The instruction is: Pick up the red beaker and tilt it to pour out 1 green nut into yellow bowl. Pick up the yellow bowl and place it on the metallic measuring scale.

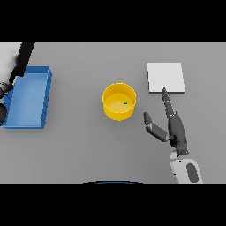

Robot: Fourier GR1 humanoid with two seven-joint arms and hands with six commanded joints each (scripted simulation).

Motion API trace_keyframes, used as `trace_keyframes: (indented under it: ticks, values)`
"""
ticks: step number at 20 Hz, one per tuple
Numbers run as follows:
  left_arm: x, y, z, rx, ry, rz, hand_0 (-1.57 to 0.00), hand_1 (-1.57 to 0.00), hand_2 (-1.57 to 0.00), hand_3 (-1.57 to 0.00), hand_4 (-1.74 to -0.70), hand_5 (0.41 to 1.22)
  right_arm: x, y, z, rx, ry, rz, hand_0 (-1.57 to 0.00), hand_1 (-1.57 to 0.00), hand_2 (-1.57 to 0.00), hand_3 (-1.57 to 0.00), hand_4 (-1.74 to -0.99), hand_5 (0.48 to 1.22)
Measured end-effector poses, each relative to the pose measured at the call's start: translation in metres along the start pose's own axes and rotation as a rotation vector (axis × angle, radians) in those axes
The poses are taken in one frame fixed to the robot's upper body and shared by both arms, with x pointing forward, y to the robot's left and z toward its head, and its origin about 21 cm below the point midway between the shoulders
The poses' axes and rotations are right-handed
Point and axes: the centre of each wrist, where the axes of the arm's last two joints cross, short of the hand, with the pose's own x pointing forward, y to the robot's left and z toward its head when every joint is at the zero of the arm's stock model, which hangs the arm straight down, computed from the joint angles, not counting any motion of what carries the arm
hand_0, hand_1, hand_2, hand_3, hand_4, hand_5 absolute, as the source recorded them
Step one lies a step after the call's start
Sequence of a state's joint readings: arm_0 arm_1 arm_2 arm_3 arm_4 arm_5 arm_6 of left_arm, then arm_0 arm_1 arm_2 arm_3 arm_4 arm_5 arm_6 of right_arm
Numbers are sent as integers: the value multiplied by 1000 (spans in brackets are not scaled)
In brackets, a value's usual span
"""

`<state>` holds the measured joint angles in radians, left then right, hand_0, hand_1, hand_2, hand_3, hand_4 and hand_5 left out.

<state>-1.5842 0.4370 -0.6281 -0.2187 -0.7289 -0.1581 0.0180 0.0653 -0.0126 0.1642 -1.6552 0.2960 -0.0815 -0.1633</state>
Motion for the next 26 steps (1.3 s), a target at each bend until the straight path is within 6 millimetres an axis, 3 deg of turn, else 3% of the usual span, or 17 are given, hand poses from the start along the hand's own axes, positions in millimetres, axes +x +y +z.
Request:
trace_keyframes:
  ticks: [4, 9, 13, 17, 24, 26]
  values:
    - [-72, -49, 11, 30, 215, 296, -1571, -1571, -1571, -1412, -1740, 1221, 0, -2, -1, -6, 10, -4, 1, 1, 1, 1, -1034, 655]
    - [-120, -110, 33, 61, 449, 608, -1571, -1571, -1571, -1459, -1741, 1221, 0, -1, -6, -1, 22, 2, 1, 1, 1, 1, -1048, 652]
    - [-126, -155, 48, 64, 563, 813, -1571, -1571, -1571, -1476, -1741, 1221, 4, -1, -5, -5, 11, 59, 1, 1, 1, 1, -1054, 648]
    - [-122, -187, 67, 63, 647, 903, -1571, -1571, -1571, -1450, -1741, 1221, 2, -2, -3, 10, 31, 62, 1, 1, 1, 1, -1026, 648]
    - [-99, -221, 109, 94, 670, 1031, -1571, -1571, -1571, -1512, -1741, 1221, -2, -4, 1, 15, 25, 44, 1, 1, 1, 1, -1004, 648]
    - [-90, -230, 117, 79, 684, 1057, -1571, -1571, -1571, -1533, -1741, 1173, -3, -1, 2, 17, 20, 30, 1, 1, 1, 1, -1006, 647]
